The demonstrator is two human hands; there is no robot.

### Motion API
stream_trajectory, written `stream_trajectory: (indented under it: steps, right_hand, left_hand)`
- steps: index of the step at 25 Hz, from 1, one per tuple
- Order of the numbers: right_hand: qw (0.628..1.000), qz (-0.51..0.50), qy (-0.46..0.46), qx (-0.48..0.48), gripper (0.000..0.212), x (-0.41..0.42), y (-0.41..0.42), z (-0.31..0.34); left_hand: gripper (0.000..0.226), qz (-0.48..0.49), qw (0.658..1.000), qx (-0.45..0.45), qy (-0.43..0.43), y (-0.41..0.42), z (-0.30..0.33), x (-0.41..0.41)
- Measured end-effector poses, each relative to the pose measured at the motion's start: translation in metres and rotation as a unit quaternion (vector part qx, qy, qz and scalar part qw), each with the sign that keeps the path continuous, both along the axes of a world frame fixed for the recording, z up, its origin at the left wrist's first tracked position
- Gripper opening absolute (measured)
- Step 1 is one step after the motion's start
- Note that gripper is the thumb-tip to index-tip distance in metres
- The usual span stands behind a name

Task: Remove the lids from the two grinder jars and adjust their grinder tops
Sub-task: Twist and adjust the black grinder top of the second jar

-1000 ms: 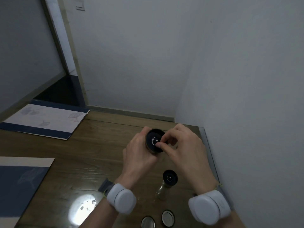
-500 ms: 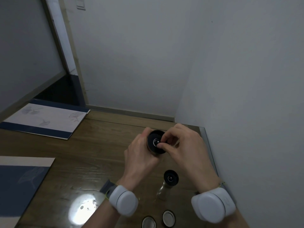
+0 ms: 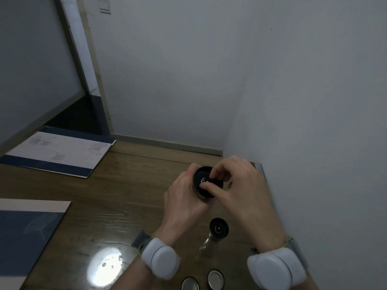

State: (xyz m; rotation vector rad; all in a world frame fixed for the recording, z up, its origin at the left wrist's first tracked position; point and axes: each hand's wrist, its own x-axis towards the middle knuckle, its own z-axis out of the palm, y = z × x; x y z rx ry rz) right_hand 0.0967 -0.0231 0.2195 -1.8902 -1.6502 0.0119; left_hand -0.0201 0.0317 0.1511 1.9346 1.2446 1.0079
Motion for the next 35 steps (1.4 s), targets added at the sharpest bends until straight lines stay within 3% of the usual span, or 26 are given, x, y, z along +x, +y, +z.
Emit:
stream_trajectory:
  steps: [13,35]
  right_hand:
    - [0.998,-0.045,-0.048,-0.013,0.022,-0.008,-0.003,-0.010]
    - [0.985,-0.135,0.102,0.024,0.017,-0.029,0.002,-0.043]
  left_hand:
    - [0.027,0.008,1.000,0.006,0.016,0.004,-0.006,-0.005]
    - [0.040,0.061,0.997,0.050,0.027,0.008,-0.023,-0.001]
